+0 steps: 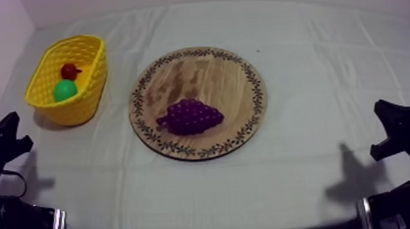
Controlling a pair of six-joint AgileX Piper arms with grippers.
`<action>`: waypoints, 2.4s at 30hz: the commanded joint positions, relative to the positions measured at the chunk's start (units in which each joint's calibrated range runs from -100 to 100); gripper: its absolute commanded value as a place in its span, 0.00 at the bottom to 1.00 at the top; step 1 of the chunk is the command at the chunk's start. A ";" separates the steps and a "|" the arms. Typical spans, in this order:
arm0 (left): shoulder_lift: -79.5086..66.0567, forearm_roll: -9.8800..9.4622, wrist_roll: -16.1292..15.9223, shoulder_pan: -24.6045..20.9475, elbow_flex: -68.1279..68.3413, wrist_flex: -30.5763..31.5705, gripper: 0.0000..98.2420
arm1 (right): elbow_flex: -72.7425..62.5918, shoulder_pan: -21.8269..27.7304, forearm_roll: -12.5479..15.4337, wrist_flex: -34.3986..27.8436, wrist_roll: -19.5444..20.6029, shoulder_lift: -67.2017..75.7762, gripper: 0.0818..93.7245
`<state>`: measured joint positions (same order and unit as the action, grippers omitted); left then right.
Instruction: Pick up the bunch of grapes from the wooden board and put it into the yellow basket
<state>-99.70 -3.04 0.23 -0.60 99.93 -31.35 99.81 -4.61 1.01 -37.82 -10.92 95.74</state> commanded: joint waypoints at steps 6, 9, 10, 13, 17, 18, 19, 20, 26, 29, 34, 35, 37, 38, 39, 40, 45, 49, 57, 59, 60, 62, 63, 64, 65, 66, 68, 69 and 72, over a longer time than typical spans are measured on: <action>-0.04 0.47 4.46 -1.03 -0.04 -0.75 0.00 | -0.03 0.02 -0.01 0.00 0.01 0.01 0.00; -0.04 0.47 4.33 -1.03 -0.04 -0.75 0.00 | -0.03 0.02 -0.01 0.00 0.01 0.01 0.00; -0.04 0.47 4.28 -1.03 -0.04 -0.75 0.00 | -0.03 0.02 -0.01 0.00 0.01 0.01 0.00; -0.04 0.47 4.16 -1.03 -0.14 -0.75 0.00 | -0.03 0.02 -0.01 0.00 0.01 0.01 0.00; 0.57 -0.67 4.66 -0.82 -0.88 -1.02 0.00 | -0.03 0.02 -0.01 0.00 0.01 0.01 0.00; 1.13 -1.18 4.94 -0.73 -1.26 -1.06 0.00 | -0.03 0.02 -0.01 0.00 0.01 0.01 0.00; 1.89 -1.65 5.22 -0.65 -1.83 -1.09 0.00 | -0.03 0.02 -0.01 0.00 0.01 0.01 0.00; 2.79 -2.07 5.48 -0.59 -2.60 -1.11 0.00 | -0.03 0.02 -0.01 0.00 0.01 0.01 0.00; 10.36 -3.12 6.44 -0.26 -11.22 -2.40 0.00 | -0.03 0.02 -0.01 0.00 0.01 0.01 0.00; 15.24 -2.78 6.10 0.34 -17.93 -4.77 0.00 | -0.03 0.02 -0.01 0.00 0.01 0.01 0.00; 23.41 -1.03 3.94 2.33 -30.00 -9.58 0.00 | -0.03 0.02 -0.01 0.00 0.01 0.01 0.00; 25.09 -0.77 3.59 2.86 -32.53 -10.65 0.00 | -0.03 0.02 -0.01 0.00 0.01 0.01 0.00; 28.41 -0.17 2.62 3.99 -37.62 -13.18 0.00 | -0.03 0.02 -0.01 0.00 0.01 0.01 0.00; 30.03 0.07 2.17 4.59 -40.11 -14.43 0.00 | -0.03 0.02 -0.01 0.00 0.01 0.01 0.00; 31.58 0.23 1.76 5.23 -42.52 -15.62 0.00 | -0.03 0.02 -0.01 0.00 0.01 0.01 0.00; 33.11 0.35 1.41 5.87 -44.81 -16.76 0.00 | -0.03 0.02 -0.01 0.00 0.01 0.01 0.00; 40.46 0.55 -0.12 9.56 -55.47 -22.29 0.00 | -0.03 0.02 -0.01 0.00 0.01 0.01 0.00; 46.12 0.10 -1.26 13.44 -64.04 -27.16 0.00 | -0.03 0.02 -0.01 0.00 0.01 0.01 0.00; 56.38 -1.68 -1.69 21.05 -76.82 -33.84 0.00 | -0.03 0.02 -0.01 0.00 0.01 0.01 0.00; 58.88 -2.18 -1.65 22.67 -78.67 -34.49 0.00 | -0.03 0.02 -0.01 0.00 0.01 0.01 0.00; 60.16 -2.40 -1.71 23.42 -79.49 -34.76 0.00 | -0.03 0.02 -0.01 0.00 0.01 0.01 0.00; 62.67 -2.91 -1.94 24.92 -81.04 -35.37 0.00 | -0.03 0.02 -0.01 0.00 0.01 0.01 0.00; 63.89 -3.24 -2.03 25.69 -81.78 -35.71 0.00 | -0.03 0.02 -0.01 0.00 0.01 0.01 0.00; 65.13 -3.55 -2.20 26.45 -82.54 -36.15 0.00 | -0.03 0.02 -0.01 0.00 0.01 0.01 0.00; 66.36 -3.85 -2.44 27.19 -83.27 -36.70 0.00 | -0.03 0.02 -0.01 0.00 0.01 0.01 0.00; 67.59 -4.13 -2.66 27.91 -83.95 -37.23 0.00 | -0.03 0.02 -0.01 0.00 0.01 0.01 0.00; 70.02 -4.55 -3.05 29.21 -84.99 -38.02 0.00 | -0.03 0.02 -0.01 0.00 0.01 0.01 0.00; 71.23 -4.69 -3.18 29.76 -85.42 -38.25 0.00 | -0.03 0.02 -0.01 0.00 0.01 0.01 0.00; 74.81 -4.99 -3.41 31.24 -86.39 -38.60 0.00 | -0.03 0.02 -0.01 0.00 0.01 0.01 0.00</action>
<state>-27.16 -7.91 -3.13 29.81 13.76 -69.85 99.81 -4.61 1.01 -37.82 -10.92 95.74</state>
